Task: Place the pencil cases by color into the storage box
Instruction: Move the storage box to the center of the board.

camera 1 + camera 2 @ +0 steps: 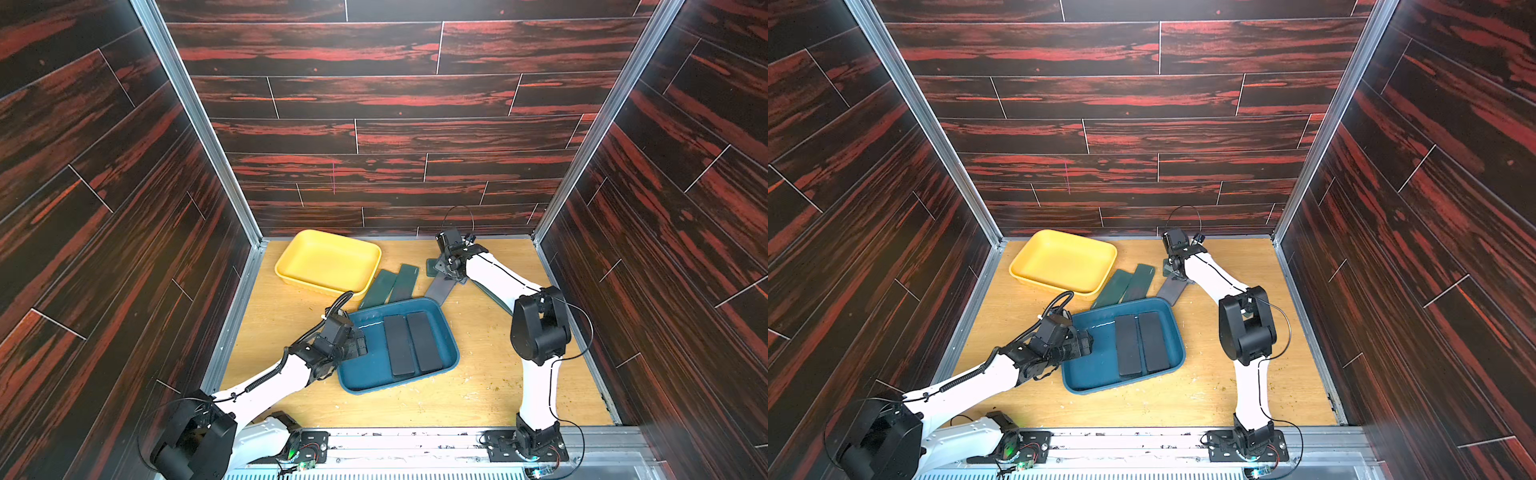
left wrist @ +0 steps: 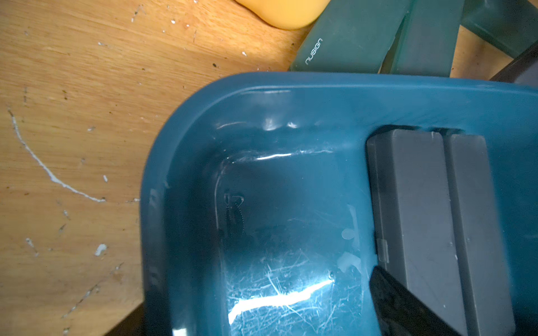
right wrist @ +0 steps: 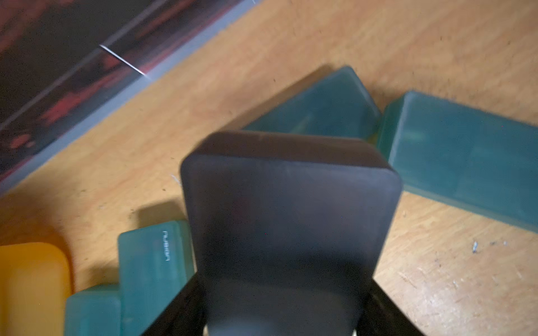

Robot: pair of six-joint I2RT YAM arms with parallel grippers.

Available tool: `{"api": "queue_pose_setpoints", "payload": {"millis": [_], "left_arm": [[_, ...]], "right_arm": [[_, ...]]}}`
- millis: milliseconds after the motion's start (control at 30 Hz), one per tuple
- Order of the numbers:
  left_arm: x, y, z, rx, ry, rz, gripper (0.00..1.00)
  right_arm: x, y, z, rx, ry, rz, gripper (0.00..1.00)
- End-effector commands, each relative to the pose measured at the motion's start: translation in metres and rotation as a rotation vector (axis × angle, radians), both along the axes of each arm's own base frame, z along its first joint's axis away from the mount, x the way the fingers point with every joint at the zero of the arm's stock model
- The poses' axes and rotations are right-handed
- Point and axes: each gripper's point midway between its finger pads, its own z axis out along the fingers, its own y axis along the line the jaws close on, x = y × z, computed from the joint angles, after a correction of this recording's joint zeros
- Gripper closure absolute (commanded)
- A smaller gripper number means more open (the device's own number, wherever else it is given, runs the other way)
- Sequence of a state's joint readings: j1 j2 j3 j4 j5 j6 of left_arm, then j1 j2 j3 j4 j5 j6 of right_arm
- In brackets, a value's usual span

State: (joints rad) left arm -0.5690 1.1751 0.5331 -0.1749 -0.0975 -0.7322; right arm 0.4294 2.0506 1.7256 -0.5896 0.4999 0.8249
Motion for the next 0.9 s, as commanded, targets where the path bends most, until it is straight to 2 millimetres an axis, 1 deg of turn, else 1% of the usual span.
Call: {"api": "queue_pose_setpoints", "payload": {"millis": [0, 167, 300, 400, 533, 700, 867], "left_arm": [[0.009, -0.012, 0.011, -0.041, -0.034, -0.003, 0.04], [0.011, -0.016, 0.013, -0.055, -0.043, 0.006, 0.04], [0.013, -0.02, 0.015, -0.071, -0.056, 0.018, 0.04], [0.015, -0.023, 0.016, -0.076, -0.061, 0.022, 0.04], [0.017, -0.027, 0.016, -0.081, -0.065, 0.021, 0.04], [0.021, -0.035, 0.016, -0.11, -0.069, 0.021, 0.04], [0.025, -0.043, 0.018, -0.124, -0.078, 0.019, 0.04]], "right_arm": [[0.006, 0.001, 0.045, -0.055, -0.129, 0.062, 0.34], [0.009, 0.004, 0.075, -0.096, -0.218, 0.115, 0.33], [0.009, 0.005, 0.104, -0.112, -0.322, 0.158, 0.33], [0.007, 0.003, 0.126, -0.128, -0.387, 0.18, 0.32], [0.006, -0.001, 0.148, -0.16, -0.434, 0.189, 0.33], [0.0, 0.0, 0.168, -0.171, -0.472, 0.217, 0.32], [-0.012, 0.009, 0.178, -0.146, -0.49, 0.275, 0.32]]}}
